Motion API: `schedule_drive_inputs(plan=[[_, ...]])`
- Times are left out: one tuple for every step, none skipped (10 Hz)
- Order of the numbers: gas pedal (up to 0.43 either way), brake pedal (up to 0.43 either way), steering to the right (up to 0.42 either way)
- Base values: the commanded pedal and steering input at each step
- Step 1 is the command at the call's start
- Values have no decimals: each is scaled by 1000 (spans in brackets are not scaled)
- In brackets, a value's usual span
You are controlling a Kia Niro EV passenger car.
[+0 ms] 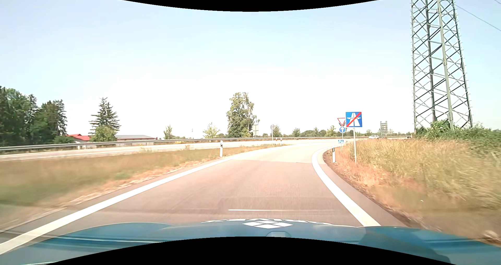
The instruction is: Follow the waypoints while adhering to traffic rules and regulations
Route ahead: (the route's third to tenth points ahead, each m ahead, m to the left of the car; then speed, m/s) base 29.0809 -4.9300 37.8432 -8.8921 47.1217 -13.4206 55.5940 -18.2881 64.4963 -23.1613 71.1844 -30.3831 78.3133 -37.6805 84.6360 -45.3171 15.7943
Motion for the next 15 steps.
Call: schedule_drive_inputs(plan=[[79,0,73],[98,0,76],[110,0,76],[110,0,75],[118,0,73],[150,0,72],[177,0,72],[177,0,69],[197,0,65],[197,0,64],[220,0,65],[240,0,67],[268,0,69],[311,0,71],[311,0,75]])
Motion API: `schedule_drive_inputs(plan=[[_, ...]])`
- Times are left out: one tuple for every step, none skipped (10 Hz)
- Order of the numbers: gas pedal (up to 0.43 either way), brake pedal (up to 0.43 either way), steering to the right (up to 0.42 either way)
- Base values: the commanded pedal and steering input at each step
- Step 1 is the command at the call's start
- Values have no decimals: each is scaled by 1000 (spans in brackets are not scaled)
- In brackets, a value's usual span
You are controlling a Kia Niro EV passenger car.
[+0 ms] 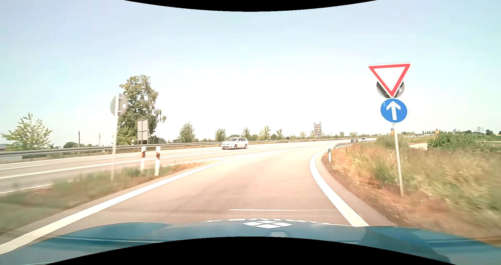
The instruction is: Follow the waypoints while adhering to traffic rules and regulations
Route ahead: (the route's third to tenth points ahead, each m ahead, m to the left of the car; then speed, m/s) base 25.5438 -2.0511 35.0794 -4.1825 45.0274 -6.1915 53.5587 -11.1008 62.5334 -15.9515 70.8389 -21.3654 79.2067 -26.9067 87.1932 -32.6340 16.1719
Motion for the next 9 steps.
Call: schedule_drive_inputs(plan=[[311,0,78],[311,0,79],[311,0,78],[311,0,77],[311,0,75],[319,0,74],[331,0,72],[378,0,70],[390,0,67]])
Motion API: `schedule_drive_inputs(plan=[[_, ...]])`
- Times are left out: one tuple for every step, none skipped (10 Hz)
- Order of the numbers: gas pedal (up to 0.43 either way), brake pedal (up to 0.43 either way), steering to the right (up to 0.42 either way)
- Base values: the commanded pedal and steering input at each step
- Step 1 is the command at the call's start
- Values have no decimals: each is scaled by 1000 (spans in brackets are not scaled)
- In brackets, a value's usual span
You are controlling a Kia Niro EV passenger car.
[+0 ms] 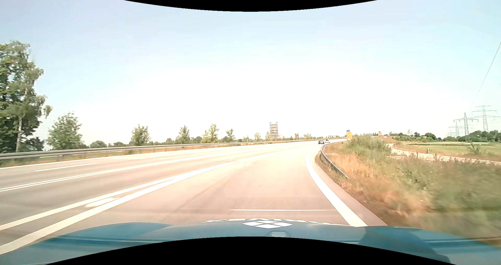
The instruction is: Follow the waypoints while adhering to traffic rules and regulations
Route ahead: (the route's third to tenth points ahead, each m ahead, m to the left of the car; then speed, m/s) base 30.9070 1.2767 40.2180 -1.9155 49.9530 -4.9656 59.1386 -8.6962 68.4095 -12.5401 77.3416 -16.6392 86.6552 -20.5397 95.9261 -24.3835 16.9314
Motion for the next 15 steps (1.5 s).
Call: schedule_drive_inputs(plan=[[398,0,65],[429,0,64],[461,0,62],[469,0,60],[469,0,59],[480,0,59],[480,0,60],[480,0,60],[480,0,60],[500,0,56],[500,0,52],[500,0,47],[500,0,44],[500,0,39],[500,0,35]])
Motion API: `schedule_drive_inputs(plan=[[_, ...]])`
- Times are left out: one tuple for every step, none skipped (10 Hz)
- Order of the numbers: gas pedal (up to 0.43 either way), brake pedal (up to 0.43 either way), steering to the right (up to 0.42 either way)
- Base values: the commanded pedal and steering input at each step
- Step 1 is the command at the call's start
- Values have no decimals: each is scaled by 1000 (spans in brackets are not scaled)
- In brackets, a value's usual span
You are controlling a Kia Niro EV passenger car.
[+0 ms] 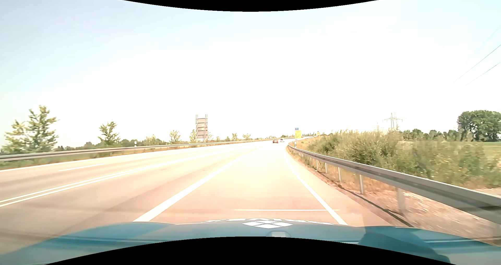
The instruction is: Follow the waypoints while adhering to traffic rules and regulations
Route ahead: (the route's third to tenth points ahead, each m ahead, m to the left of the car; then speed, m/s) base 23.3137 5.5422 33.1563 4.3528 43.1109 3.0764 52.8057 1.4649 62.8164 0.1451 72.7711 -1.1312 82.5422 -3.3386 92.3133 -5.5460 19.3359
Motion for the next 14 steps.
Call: schedule_drive_inputs(plan=[[488,0,32],[488,0,28],[488,0,19],[488,0,12],[488,0,11],[488,0,9],[488,0,8],[488,0,7],[480,0,7],[480,0,4],[480,0,4],[469,0,4],[469,0,8],[469,0,9]])
